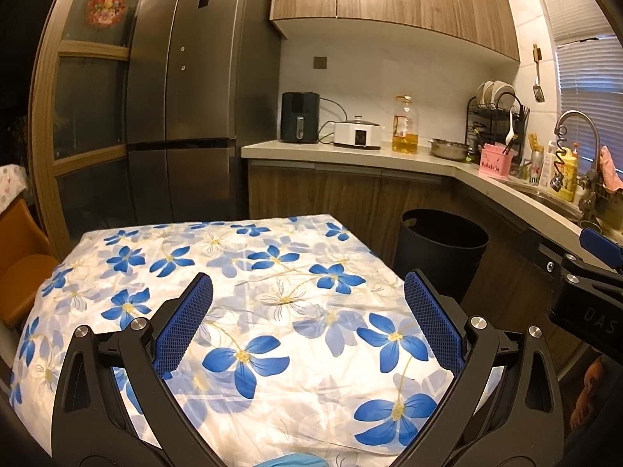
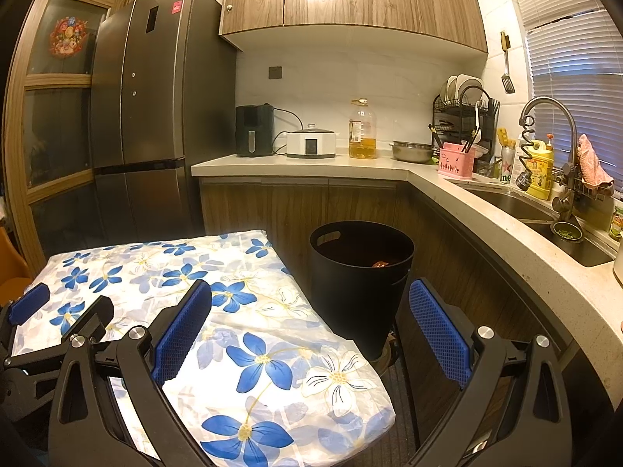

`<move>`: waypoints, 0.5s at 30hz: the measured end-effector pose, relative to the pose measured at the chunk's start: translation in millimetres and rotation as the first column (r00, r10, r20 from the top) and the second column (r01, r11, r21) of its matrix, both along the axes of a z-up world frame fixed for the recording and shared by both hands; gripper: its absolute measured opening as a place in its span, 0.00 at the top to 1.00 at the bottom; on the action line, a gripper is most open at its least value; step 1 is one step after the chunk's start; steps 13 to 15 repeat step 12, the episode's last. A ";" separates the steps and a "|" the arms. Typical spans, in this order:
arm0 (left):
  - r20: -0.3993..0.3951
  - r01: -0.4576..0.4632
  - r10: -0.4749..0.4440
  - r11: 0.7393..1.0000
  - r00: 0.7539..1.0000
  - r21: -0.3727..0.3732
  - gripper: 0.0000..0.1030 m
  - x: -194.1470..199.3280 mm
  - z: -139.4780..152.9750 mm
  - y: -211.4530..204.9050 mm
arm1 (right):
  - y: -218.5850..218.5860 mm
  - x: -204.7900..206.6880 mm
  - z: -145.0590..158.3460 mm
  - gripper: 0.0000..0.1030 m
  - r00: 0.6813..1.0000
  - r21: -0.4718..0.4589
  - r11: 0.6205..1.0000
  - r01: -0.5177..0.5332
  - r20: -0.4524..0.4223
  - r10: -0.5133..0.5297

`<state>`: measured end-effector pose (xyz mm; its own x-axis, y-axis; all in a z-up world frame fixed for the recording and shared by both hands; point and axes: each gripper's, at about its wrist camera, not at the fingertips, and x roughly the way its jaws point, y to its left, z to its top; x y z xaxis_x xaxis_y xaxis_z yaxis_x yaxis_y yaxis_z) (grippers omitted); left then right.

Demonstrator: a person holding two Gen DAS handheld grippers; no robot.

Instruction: Collect trash

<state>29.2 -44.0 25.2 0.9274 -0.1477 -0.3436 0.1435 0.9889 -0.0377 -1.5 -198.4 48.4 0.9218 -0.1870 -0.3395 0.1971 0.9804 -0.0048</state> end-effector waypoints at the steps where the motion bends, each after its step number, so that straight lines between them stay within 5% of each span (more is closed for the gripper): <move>1: -0.001 -0.003 0.003 1.000 1.000 -0.001 0.06 0.1 -0.1 0.7 | 0.8 0.7 0.6 0.05 1.000 0.000 1.000 0.001 0.000 -0.001; 15: -0.031 -0.013 0.013 1.000 0.999 -0.015 0.05 3.2 -2.4 5.2 | -1.9 -2.2 -0.9 0.05 1.000 0.007 1.000 0.002 0.000 -0.002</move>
